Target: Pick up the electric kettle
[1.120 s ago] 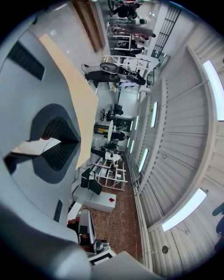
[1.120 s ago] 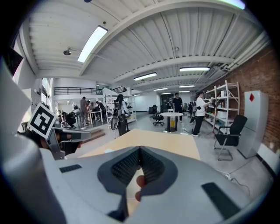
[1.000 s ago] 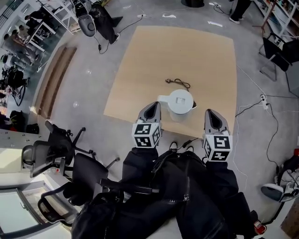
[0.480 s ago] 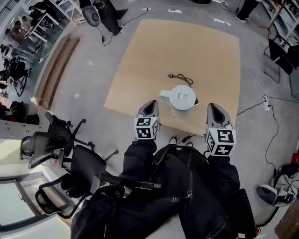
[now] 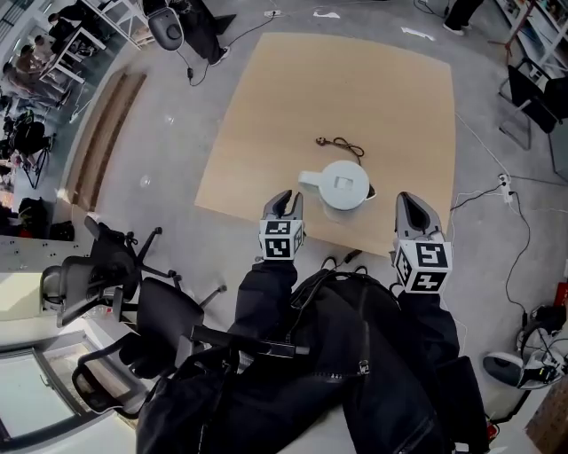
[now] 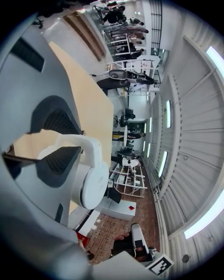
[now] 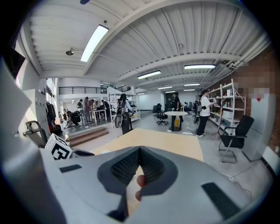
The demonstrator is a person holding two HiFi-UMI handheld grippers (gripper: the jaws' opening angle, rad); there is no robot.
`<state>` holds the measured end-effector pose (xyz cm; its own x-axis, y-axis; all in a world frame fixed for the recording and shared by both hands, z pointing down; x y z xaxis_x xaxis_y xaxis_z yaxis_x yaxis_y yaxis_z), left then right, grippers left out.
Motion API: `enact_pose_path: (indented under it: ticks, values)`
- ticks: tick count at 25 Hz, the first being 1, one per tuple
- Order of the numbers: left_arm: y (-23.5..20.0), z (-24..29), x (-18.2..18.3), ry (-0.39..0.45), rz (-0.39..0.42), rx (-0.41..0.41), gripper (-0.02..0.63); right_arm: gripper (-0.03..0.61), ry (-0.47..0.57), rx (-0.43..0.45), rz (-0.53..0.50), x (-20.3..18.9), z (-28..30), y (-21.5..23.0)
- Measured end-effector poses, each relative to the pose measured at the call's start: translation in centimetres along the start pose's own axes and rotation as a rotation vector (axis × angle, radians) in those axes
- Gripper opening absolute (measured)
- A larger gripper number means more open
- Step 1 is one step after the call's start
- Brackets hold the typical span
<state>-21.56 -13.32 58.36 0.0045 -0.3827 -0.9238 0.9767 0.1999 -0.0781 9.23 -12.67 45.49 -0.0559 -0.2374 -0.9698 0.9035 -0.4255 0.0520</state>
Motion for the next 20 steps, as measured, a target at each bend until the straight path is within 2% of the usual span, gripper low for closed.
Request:
enact_pose_path:
  ticks: [3,6,10,14,20]
  values:
    - [-0.1,0.9,-0.9,-0.024,0.027,-0.011,0.091,0.003,-0.006,-0.005,-0.002,-0.1,0.2,0.3]
    - [-0.1,2.0,-1.9,-0.057,0.058,-0.030,0.147,0.003,-0.013,-0.013,-0.005,-0.1,0.4,0.8]
    - [-0.2,2.9,-3.0,-0.079,0.078,-0.028,0.156,0.003,-0.023,-0.031,-0.007,-0.1,0.5,1.4]
    - [-0.1,4.0,-3.3,-0.069,0.138,-0.025,0.156,0.003,-0.031,-0.044,-0.007,-0.1,0.7,1.9]
    - [-0.2,5.6,-3.0,-0.059,0.160,-0.016,0.156,0.003,-0.039,-0.057,-0.007,-0.2,1.0,2.5]
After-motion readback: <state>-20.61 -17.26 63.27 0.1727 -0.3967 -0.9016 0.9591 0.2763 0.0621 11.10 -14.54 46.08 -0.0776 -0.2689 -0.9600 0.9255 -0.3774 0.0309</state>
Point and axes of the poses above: the fingertips, and each gripper's own axes: z forward along the fingers, y to its right, x out of its top, the point moved 10 cm from there along -z, backward along the fingers, and after that the axes turned 10 degrees about y, right-handed, at the moved point
